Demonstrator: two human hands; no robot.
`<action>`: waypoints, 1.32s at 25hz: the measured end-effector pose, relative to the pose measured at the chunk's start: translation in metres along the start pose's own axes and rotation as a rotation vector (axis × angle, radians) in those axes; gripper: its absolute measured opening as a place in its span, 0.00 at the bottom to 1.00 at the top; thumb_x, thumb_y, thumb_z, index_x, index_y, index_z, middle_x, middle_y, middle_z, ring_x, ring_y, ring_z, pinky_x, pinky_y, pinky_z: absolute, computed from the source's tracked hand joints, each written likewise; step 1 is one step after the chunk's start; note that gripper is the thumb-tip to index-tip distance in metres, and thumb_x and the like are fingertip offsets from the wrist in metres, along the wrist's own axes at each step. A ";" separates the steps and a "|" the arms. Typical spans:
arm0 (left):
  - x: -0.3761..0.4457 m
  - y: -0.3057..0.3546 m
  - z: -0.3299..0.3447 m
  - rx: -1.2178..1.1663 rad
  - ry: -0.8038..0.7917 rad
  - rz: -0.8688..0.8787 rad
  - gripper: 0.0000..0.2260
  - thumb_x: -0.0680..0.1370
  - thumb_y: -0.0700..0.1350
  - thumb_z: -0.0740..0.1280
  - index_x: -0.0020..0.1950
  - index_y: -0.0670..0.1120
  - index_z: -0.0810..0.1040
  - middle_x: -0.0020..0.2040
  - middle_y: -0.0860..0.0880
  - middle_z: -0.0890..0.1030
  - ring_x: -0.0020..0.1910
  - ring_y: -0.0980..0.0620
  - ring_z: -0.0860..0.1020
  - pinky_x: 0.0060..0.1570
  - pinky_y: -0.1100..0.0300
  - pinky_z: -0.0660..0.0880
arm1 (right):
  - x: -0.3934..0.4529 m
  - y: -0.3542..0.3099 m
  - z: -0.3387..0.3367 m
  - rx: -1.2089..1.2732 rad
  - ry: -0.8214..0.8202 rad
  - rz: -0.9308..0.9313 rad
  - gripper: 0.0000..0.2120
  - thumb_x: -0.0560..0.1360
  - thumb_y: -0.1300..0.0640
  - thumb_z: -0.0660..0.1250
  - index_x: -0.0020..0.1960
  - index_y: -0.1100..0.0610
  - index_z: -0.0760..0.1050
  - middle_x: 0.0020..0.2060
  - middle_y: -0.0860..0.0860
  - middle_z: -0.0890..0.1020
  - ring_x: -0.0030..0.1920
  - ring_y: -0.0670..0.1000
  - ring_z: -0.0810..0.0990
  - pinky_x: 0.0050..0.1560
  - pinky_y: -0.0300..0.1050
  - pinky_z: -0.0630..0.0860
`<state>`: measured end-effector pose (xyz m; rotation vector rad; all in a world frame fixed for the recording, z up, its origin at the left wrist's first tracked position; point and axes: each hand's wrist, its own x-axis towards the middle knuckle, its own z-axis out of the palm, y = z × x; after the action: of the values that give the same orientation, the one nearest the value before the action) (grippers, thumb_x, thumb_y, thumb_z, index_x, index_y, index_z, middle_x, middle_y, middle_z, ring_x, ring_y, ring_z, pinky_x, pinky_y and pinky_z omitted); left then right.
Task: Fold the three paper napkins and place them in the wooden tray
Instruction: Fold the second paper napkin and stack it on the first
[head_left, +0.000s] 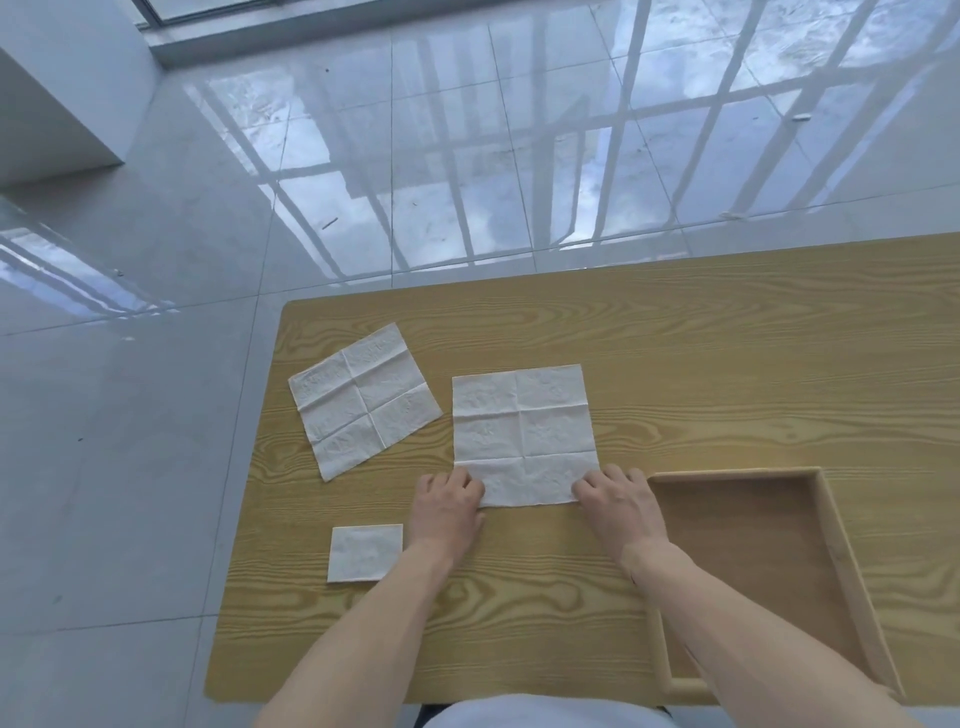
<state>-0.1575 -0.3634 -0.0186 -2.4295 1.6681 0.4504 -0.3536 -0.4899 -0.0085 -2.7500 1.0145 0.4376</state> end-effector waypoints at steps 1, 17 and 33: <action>-0.001 0.001 0.001 0.012 0.004 0.008 0.09 0.78 0.51 0.65 0.56 0.51 0.76 0.55 0.51 0.76 0.55 0.48 0.75 0.61 0.52 0.65 | -0.001 -0.001 -0.002 -0.016 -0.005 -0.022 0.11 0.67 0.69 0.67 0.44 0.54 0.76 0.40 0.51 0.80 0.44 0.55 0.76 0.46 0.50 0.72; -0.041 -0.019 0.004 -0.360 0.149 0.141 0.01 0.77 0.44 0.70 0.45 0.49 0.79 0.46 0.55 0.81 0.46 0.54 0.78 0.51 0.58 0.69 | -0.047 -0.011 0.028 0.144 0.135 -0.038 0.27 0.59 0.52 0.80 0.57 0.51 0.78 0.47 0.49 0.81 0.45 0.55 0.78 0.40 0.50 0.74; -0.057 -0.041 -0.012 -0.574 -0.088 0.067 0.04 0.79 0.49 0.65 0.48 0.51 0.79 0.46 0.59 0.79 0.47 0.58 0.75 0.47 0.62 0.70 | -0.051 -0.007 0.016 0.379 0.244 0.041 0.04 0.71 0.54 0.75 0.41 0.47 0.81 0.35 0.42 0.81 0.41 0.52 0.78 0.39 0.48 0.69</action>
<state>-0.1361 -0.3018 0.0104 -2.6686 1.7724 1.1697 -0.3892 -0.4494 -0.0062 -2.4802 1.0798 -0.0843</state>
